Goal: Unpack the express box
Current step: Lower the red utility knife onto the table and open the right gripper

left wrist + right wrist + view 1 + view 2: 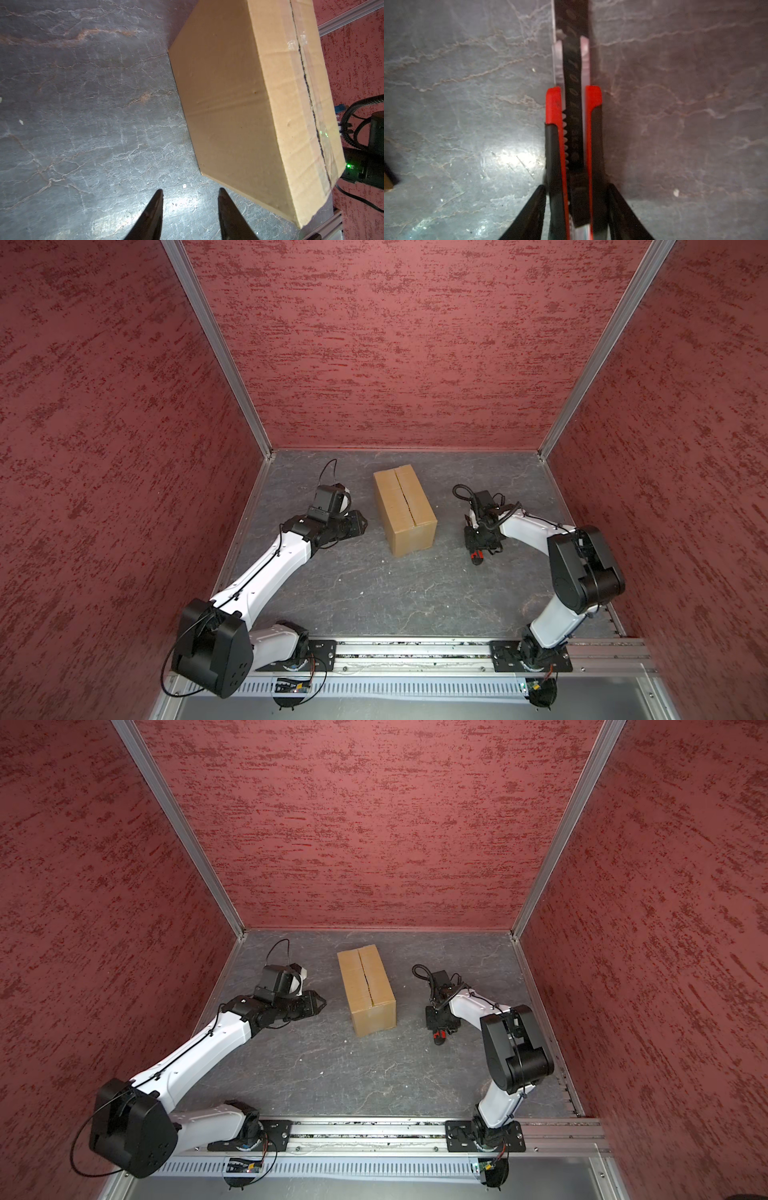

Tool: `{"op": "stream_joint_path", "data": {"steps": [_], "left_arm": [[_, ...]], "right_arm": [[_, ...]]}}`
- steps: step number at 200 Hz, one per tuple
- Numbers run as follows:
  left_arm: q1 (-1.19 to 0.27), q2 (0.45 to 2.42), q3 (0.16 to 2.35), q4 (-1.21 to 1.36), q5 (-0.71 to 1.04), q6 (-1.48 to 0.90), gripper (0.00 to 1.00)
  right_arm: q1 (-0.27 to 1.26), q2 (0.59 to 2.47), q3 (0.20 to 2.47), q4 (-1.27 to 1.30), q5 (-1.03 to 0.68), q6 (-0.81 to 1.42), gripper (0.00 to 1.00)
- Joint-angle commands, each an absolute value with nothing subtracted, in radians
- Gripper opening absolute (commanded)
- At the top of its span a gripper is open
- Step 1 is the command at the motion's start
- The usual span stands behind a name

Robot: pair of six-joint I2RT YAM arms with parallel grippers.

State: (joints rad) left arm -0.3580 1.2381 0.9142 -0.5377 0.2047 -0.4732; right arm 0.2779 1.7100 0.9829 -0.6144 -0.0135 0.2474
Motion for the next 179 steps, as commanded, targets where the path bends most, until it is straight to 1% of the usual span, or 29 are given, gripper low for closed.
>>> {"op": "stream_joint_path", "data": {"steps": [1,35,84,96,123,147,179], "left_arm": [[-0.348,1.235,0.903,-0.515,0.222,-0.452,0.44],[-0.342,1.244,0.911,-0.508,0.227,-0.446,0.44],[-0.286,1.317,0.96,-0.445,0.228,-0.404,0.43],[-0.272,1.353,0.982,-0.423,0.226,-0.399,0.43],[-0.254,1.447,1.033,-0.356,0.23,-0.394,0.42],[-0.247,1.542,1.076,-0.283,0.243,-0.406,0.42],[-0.247,1.654,1.137,-0.215,0.255,-0.436,0.41]], "right_arm": [[0.27,1.744,0.976,-0.603,0.006,0.255,0.54],[0.268,1.706,0.989,-0.621,0.015,0.257,0.58],[0.271,1.53,1.023,-0.673,-0.015,0.274,0.58],[0.276,1.491,1.029,-0.673,-0.024,0.285,0.54],[0.309,1.458,1.032,-0.641,-0.03,0.31,0.37],[0.368,1.458,1.044,-0.599,-0.037,0.33,0.32],[0.456,1.467,1.053,-0.522,-0.044,0.377,0.31]]}}
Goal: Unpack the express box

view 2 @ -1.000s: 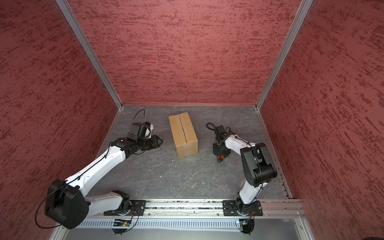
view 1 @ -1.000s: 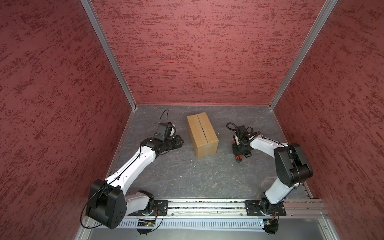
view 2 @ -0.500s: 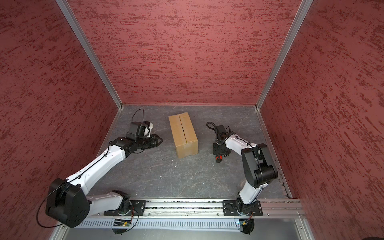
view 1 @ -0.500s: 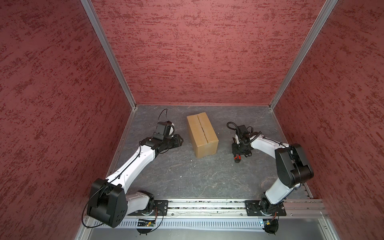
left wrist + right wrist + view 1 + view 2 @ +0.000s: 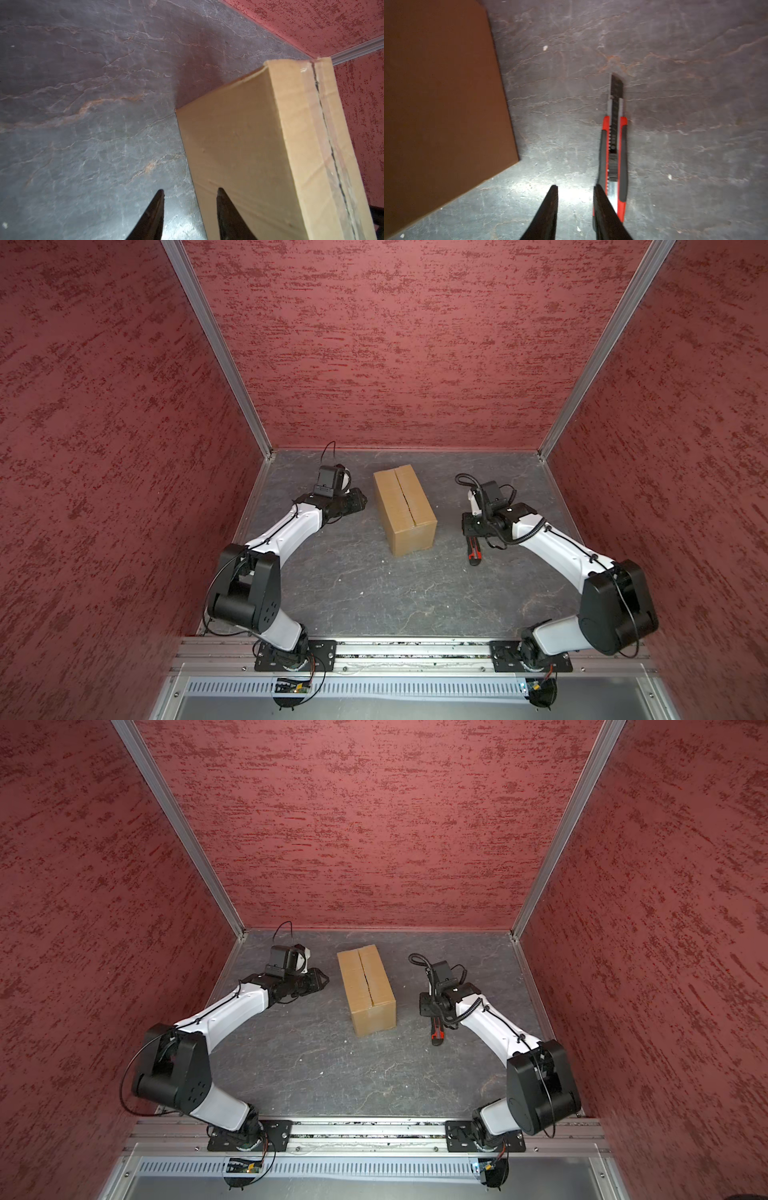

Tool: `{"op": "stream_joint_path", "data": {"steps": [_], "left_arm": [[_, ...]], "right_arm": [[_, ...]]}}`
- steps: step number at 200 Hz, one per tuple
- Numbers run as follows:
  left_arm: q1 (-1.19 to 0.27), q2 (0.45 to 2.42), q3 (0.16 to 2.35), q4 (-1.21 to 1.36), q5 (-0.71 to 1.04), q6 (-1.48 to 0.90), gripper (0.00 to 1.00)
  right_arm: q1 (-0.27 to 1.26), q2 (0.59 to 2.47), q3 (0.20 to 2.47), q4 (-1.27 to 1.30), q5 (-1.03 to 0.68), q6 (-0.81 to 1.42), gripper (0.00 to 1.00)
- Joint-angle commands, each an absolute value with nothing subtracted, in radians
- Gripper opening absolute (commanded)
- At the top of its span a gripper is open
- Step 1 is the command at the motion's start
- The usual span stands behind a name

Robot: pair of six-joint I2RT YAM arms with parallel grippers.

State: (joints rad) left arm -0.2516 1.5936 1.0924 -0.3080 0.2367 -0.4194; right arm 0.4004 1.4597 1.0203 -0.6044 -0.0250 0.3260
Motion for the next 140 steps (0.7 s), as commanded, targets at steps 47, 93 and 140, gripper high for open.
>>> {"op": "stream_joint_path", "data": {"steps": [47,93,140], "left_arm": [[-0.25,1.793,1.228,-0.154,0.273,-0.462,0.41],[-0.277,1.878,1.33,-0.164,0.272,-0.458,0.41],[-0.307,1.925,1.399,-0.172,0.287,-0.45,0.41]], "right_arm": [[0.561,1.501,1.072,-0.453,-0.063,0.415,0.31],[0.63,1.527,1.089,-0.413,-0.081,0.447,0.31],[0.729,1.559,1.121,-0.378,-0.073,0.481,0.31]]}}
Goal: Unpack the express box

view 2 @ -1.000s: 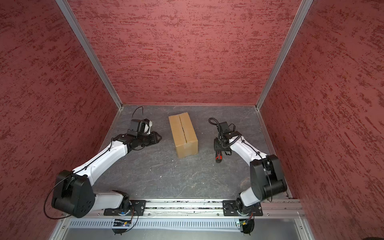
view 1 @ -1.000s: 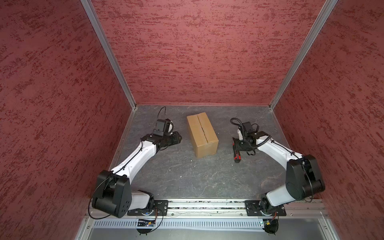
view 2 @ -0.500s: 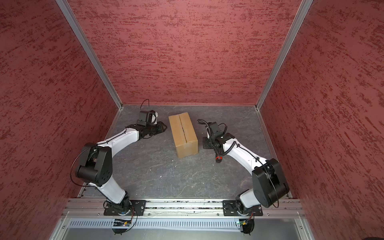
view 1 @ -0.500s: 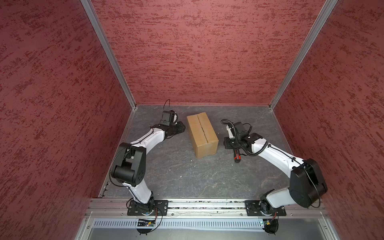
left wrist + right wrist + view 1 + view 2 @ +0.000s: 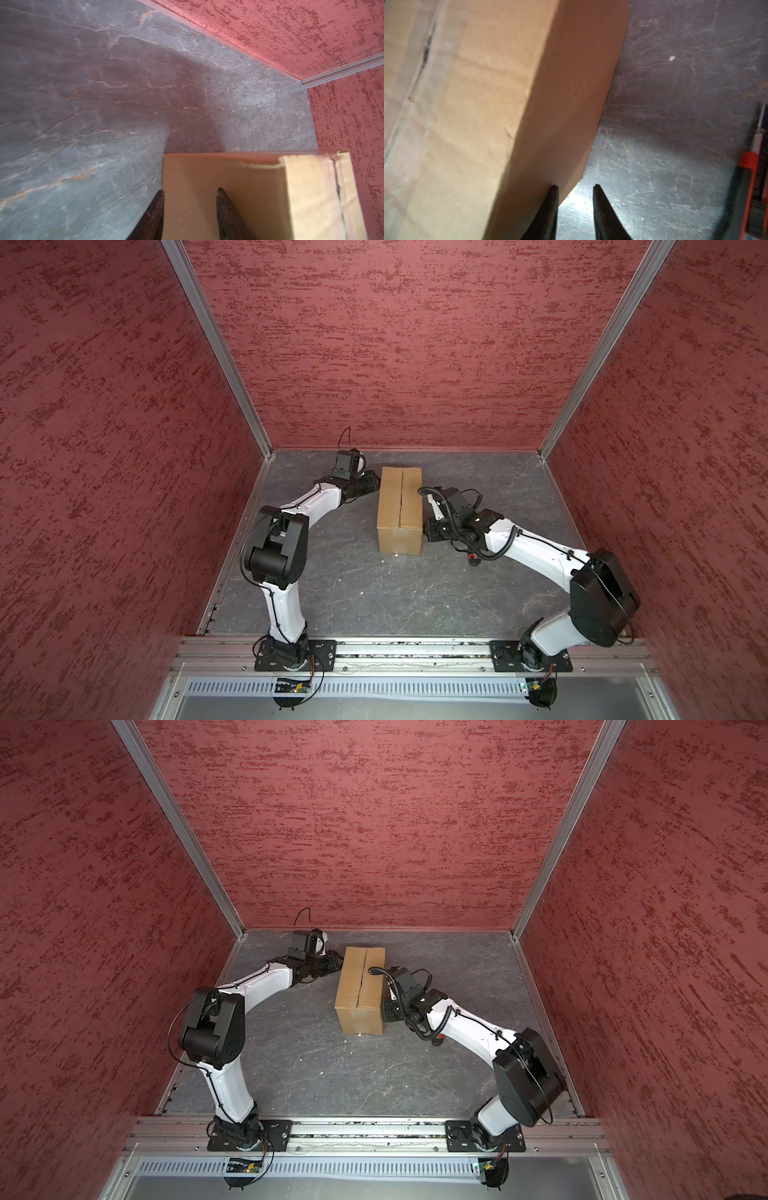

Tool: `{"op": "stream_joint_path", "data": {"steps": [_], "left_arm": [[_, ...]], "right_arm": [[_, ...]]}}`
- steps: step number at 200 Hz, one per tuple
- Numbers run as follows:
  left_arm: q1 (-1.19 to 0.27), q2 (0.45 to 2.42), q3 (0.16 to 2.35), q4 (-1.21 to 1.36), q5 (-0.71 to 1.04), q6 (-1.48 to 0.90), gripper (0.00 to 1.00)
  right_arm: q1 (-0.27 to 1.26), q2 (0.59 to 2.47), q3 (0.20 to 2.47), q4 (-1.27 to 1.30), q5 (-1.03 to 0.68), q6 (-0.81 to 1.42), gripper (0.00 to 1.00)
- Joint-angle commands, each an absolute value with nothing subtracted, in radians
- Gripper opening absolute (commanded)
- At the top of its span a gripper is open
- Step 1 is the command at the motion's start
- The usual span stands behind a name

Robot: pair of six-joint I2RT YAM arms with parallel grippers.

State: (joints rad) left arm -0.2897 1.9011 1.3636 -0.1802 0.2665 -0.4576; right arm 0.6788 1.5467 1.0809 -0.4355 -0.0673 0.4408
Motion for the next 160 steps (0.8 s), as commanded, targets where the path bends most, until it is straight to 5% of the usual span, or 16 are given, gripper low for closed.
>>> {"op": "stream_joint_path", "data": {"steps": [1,69,160], "left_arm": [[-0.308,1.926,1.401,-0.174,0.288,-0.45,0.41],[-0.32,1.928,1.416,-0.201,0.285,-0.423,0.41],[-0.161,1.685,1.373,-0.331,0.27,-0.385,0.42]], "right_arm": [[0.731,1.559,1.122,-0.376,-0.072,0.481,0.31],[0.877,1.608,1.178,-0.332,-0.052,0.531,0.32],[0.813,1.339,1.087,-0.56,0.131,0.512,0.35]]}}
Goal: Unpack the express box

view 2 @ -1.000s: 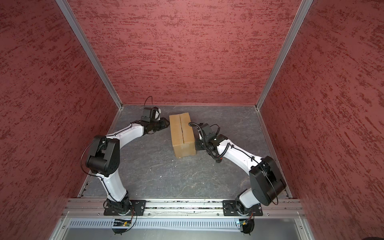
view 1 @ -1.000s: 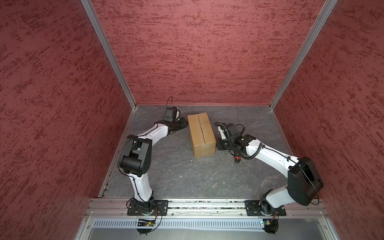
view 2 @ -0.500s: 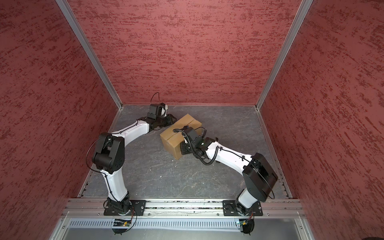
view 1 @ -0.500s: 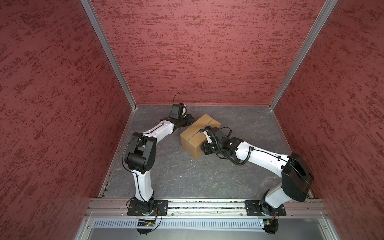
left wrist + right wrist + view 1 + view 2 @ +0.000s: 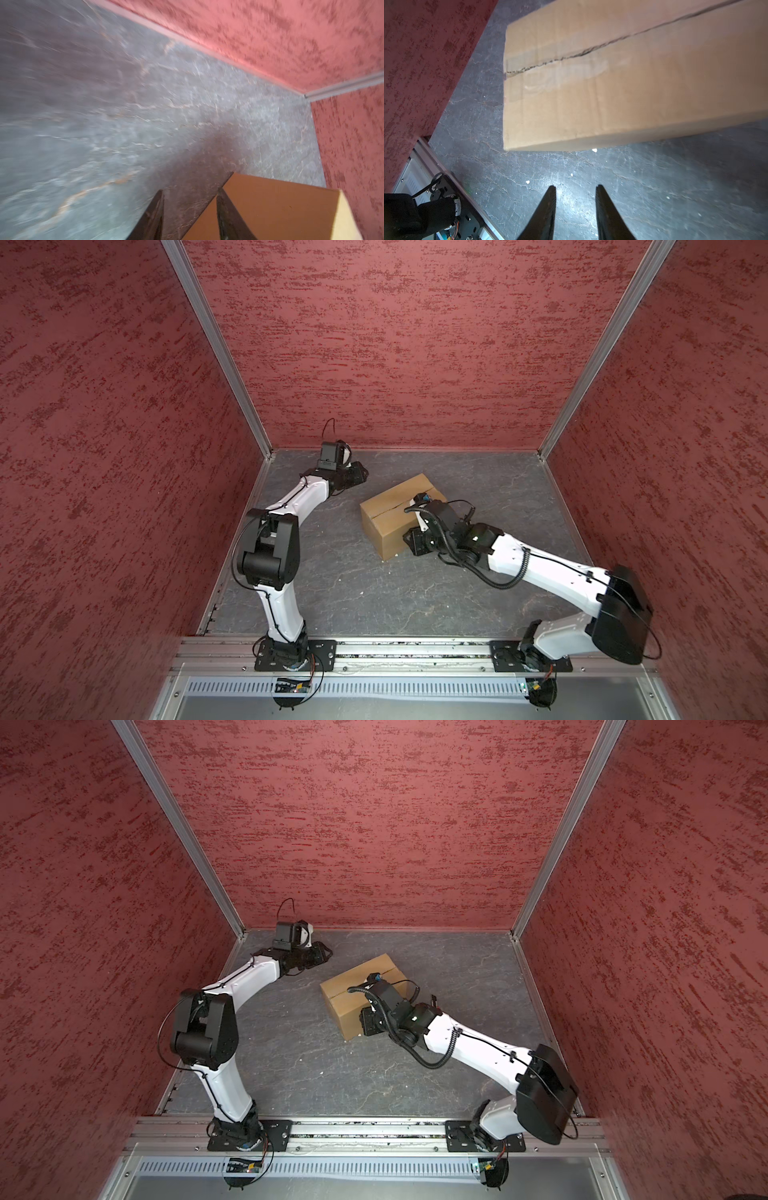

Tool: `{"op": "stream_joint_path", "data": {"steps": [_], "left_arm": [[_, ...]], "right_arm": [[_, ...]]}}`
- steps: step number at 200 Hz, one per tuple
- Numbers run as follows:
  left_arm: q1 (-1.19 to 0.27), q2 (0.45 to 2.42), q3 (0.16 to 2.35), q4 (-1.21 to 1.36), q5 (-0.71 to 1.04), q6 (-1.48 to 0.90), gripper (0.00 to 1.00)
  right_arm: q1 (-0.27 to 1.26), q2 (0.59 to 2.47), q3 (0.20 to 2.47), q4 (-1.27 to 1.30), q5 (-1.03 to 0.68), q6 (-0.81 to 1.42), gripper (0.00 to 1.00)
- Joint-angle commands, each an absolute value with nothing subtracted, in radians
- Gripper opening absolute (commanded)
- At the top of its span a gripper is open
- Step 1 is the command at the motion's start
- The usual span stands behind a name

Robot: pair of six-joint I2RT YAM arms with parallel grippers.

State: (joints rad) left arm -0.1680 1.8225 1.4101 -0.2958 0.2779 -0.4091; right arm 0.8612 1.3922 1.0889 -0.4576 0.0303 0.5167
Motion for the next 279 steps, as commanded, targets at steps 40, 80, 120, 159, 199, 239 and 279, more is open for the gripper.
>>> {"op": "stream_joint_path", "data": {"steps": [40,80,120,159,199,239,279], "left_arm": [[-0.181,1.463,1.2,-0.358,0.248,-0.402,0.42],[-0.27,1.264,1.049,-0.455,0.135,-0.39,0.43],[-0.397,1.105,0.954,-0.551,-0.009,-0.413,0.43],[-0.469,1.053,0.892,-0.615,-0.078,-0.448,0.43],[-0.468,1.092,0.82,-0.539,-0.07,-0.479,0.43],[-0.462,1.189,0.804,-0.425,-0.03,-0.495,0.43],[-0.45,1.294,0.818,-0.342,-0.015,-0.499,0.43]], "right_arm": [[0.665,1.278,1.136,-0.628,0.156,0.448,0.36],[0.487,1.303,1.184,-0.608,0.114,0.37,0.37],[0.362,1.418,1.25,-0.551,0.038,0.31,0.37],[0.302,1.578,1.305,-0.459,-0.058,0.284,0.37],[0.294,1.729,1.356,-0.37,-0.143,0.265,0.36],[0.294,1.791,1.361,-0.325,-0.211,0.258,0.36],[0.296,1.804,1.329,-0.3,-0.251,0.25,0.36]]}}
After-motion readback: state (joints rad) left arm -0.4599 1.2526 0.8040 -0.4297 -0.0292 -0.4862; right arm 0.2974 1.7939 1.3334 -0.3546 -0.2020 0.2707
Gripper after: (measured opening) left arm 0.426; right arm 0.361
